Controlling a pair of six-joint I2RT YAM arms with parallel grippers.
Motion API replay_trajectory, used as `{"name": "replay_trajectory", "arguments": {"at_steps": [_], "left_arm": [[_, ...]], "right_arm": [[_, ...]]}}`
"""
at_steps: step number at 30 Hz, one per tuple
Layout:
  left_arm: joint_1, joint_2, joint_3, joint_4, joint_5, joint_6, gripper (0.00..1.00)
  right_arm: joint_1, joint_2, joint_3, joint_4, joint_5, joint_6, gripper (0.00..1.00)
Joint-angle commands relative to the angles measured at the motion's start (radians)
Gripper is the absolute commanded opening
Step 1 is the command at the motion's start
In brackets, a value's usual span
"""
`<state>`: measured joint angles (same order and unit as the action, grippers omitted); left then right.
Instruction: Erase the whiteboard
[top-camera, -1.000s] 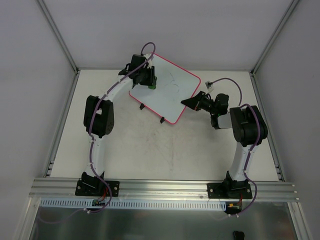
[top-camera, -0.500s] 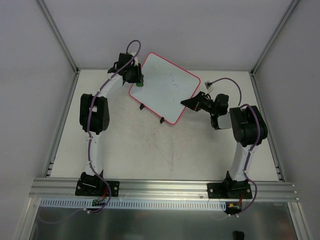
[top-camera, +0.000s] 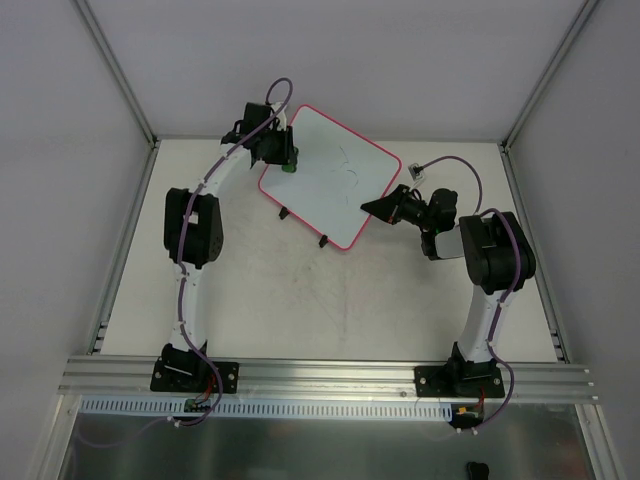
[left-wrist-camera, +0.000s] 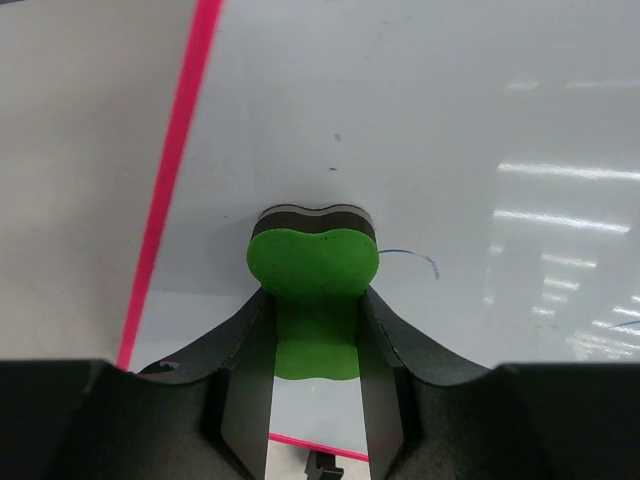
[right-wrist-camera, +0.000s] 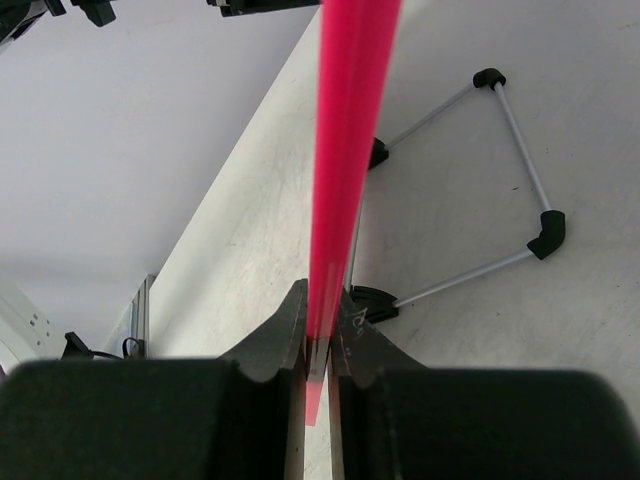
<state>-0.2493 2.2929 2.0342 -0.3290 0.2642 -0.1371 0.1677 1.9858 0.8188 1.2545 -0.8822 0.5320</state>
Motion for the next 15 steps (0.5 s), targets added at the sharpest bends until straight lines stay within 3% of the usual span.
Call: {"name": "replay_trajectory", "arguments": {"at_steps": [1, 10, 15], "left_arm": [[-0.079, 0.034, 0.026, -0.028, 0.053, 0.065, 0.0], [-0.241, 0.068, 0.04, -0.051, 0.04, 0.108, 0.0], [-0.245, 0.096, 0.053, -0.062, 0.021, 0.094, 0.0]], "right_arm": [[0.041, -0.062, -0.006, 0.269, -0.15, -0.092, 0.0], [0.044, -0.064, -0.004, 0.269, -0.15, -0.09, 0.0], [0.044, -0.062, -0.004, 0.269, -0.147, -0.089, 0.0]]}}
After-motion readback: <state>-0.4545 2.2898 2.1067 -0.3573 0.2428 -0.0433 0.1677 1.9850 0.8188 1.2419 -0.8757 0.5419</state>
